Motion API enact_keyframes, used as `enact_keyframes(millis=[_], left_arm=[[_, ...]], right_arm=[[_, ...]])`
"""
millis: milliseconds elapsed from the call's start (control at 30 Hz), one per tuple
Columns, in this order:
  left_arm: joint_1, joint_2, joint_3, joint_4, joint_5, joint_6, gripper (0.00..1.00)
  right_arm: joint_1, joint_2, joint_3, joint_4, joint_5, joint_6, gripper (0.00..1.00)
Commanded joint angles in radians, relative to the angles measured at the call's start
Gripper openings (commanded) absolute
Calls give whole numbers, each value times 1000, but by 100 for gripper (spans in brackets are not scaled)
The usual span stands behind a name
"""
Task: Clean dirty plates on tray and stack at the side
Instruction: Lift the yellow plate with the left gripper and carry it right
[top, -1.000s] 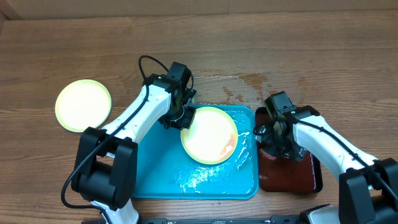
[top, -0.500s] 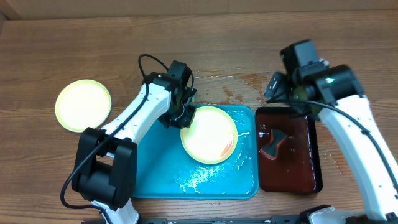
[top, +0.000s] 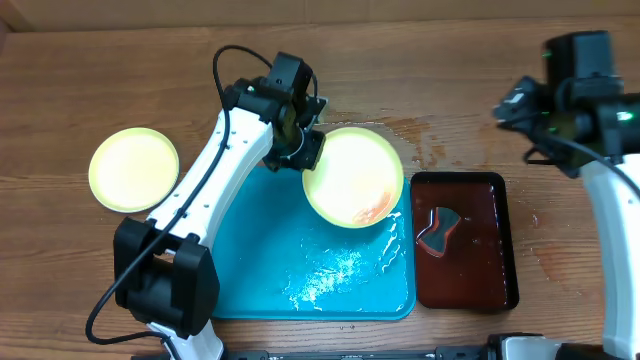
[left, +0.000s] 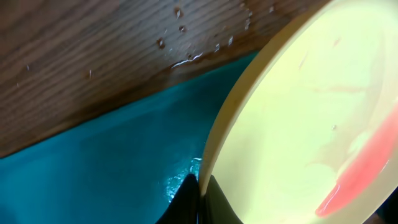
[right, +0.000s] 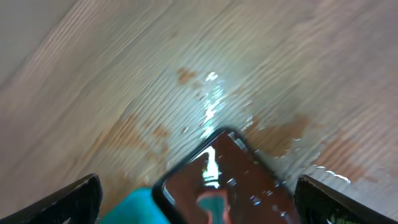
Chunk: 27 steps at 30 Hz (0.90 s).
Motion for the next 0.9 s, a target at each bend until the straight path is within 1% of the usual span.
enact_keyframes(millis=[0,67,167,300,367,600,733,867], left_arm=[[-65,5,92,-9,-6,-6,4],[-114,5,136,-17,-53,-6,4],[-193,5,197,-17,-124,-10,4],[-286,6,261,16,-213,-13,4],[-322,10,285,40,-260,-14,4],[-345,55,308,115,-267,-17,4],[-377,104,309,182,-299,49,4],[-451,142,309,261,-425,132,4]], right_arm=[[-155,-6,25,3,-119,-51,100],[-254,-5,25,6,-217,-117,100],[-386,-5,25,-2,-298,-178,100],[-492,-5,25,-18,-385,-240,100],[-517,-5,25,-28,-412,-240,100],[-520,-5,25,-34,-464,-266,100],[-520,-5,25,-27,-502,-291,100],[-520,-5,25,-19,-509,-292,100]])
